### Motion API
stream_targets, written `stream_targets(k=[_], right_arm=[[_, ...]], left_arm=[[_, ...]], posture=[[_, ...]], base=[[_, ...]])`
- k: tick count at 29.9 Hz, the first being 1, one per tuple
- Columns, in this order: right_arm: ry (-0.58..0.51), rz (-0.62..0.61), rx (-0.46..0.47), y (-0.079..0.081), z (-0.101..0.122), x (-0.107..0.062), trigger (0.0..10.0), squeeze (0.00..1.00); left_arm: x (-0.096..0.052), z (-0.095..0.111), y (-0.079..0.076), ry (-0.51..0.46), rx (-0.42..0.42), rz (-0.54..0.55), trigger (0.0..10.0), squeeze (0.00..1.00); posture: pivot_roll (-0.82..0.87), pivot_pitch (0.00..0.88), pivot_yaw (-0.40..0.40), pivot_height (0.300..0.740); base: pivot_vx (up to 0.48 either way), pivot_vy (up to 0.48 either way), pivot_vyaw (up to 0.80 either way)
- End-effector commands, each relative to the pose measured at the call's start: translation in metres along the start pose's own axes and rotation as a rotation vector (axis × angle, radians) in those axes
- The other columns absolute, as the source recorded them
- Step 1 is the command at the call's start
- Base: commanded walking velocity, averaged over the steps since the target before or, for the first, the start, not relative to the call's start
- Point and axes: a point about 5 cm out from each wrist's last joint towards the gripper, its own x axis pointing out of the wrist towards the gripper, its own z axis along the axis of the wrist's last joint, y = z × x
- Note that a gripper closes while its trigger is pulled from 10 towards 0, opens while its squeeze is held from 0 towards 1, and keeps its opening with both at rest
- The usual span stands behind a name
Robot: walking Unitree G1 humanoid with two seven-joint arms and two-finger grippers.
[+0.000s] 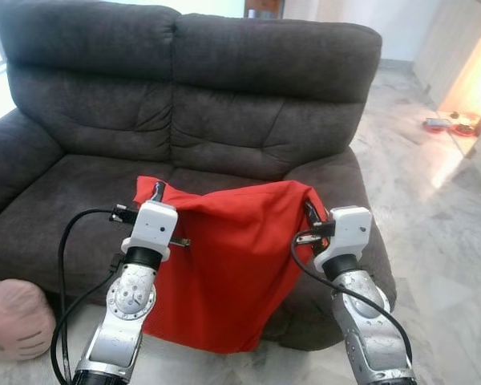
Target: Move the pillow to the sofa from floor
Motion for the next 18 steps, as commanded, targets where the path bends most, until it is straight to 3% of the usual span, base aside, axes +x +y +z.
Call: stream_targets(k=[1,4,18], right_arm=[[-0.116,0.010,-0.030,0.002,0.025,0.007,10.0,0.00],[-0.151,0.016,-0.024,0.005,0.034,0.011,10.0,0.00],[-0.167,0.032,-0.024,0.008,0.037,0.015,10.0,0.00]], left_arm=[[0.013,0.032,0.010,-0.149,0.007,0.032,10.0,0.00],[0.016,0.034,0.012,-0.159,0.012,0.037,10.0,0.00],[0.018,0.034,0.012,-0.151,0.015,0.043,10.0,0.00]], posture=[[0.13,0.000,-0.064,0.738],[0.13,0.000,-0.064,0.738],[0.13,0.000,-0.065,0.738]], base=[[0.000,0.000,0.00],[0.000,0.000,0.00],[0.259,0.000,0.00]])
